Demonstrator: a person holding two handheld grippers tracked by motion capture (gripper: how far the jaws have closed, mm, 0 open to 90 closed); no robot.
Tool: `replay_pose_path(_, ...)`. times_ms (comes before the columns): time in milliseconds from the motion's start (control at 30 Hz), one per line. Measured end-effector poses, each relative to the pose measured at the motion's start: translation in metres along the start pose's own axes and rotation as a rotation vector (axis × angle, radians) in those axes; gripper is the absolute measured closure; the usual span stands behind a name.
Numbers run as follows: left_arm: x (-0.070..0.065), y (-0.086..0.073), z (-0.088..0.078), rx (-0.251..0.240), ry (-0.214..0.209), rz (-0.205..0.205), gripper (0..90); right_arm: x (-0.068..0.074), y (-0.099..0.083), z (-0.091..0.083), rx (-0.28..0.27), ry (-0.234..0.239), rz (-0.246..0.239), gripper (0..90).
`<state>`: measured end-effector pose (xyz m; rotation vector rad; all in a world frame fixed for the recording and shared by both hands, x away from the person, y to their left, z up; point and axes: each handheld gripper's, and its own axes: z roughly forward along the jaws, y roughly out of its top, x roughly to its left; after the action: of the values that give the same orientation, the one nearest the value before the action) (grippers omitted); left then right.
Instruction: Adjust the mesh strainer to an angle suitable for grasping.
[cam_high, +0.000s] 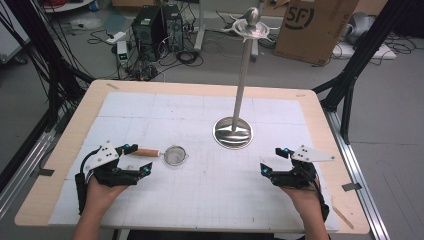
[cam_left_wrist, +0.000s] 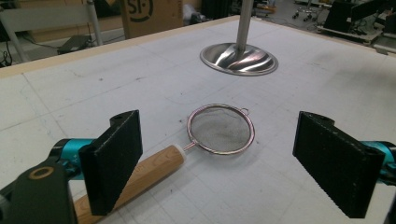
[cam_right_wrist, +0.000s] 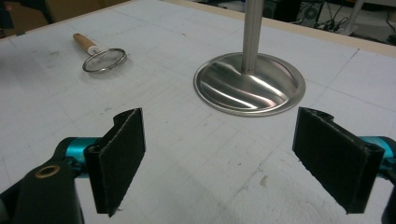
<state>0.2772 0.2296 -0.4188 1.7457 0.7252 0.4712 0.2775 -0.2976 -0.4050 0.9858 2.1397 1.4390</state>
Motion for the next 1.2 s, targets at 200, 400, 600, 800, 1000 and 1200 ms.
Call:
replay_pose_path(200, 0.0, -0.002, 0.002, 0.014, 0.002, -0.004, 16.4, -0.001, 0.0, 0.002, -0.002, -0.002, 0.0, 16.0)
replay_pose_path(400, 0.0, -0.001, 0.001, 0.006, 0.002, -0.006, 16.4, 0.002, 0.0, 0.0, 0.002, -0.005, 0.002, 16.0)
replay_pose_path(600, 0.0, -0.001, 0.002, 0.008, 0.002, -0.01, 16.5, 0.002, 0.001, -0.001, -0.002, -0.002, 0.0, 16.0)
replay_pose_path(800, 0.0, -0.002, 0.003, 0.019, 0.008, -0.003, 17.5, 0.001, 0.0, -0.001, -0.004, -0.008, 0.009, 16.0)
replay_pose_path(1000, 0.0, -0.003, 0.005, 0.031, 0.007, 0.004, 17.6, 0.002, 0.001, -0.002, 0.001, -0.004, 0.012, 16.1)
replay_pose_path(1200, 0.001, -0.002, 0.007, 0.04, 0.027, 0.012, 19.1, -0.002, 0.0, -0.009, -0.008, -0.02, 0.022, 16.0)
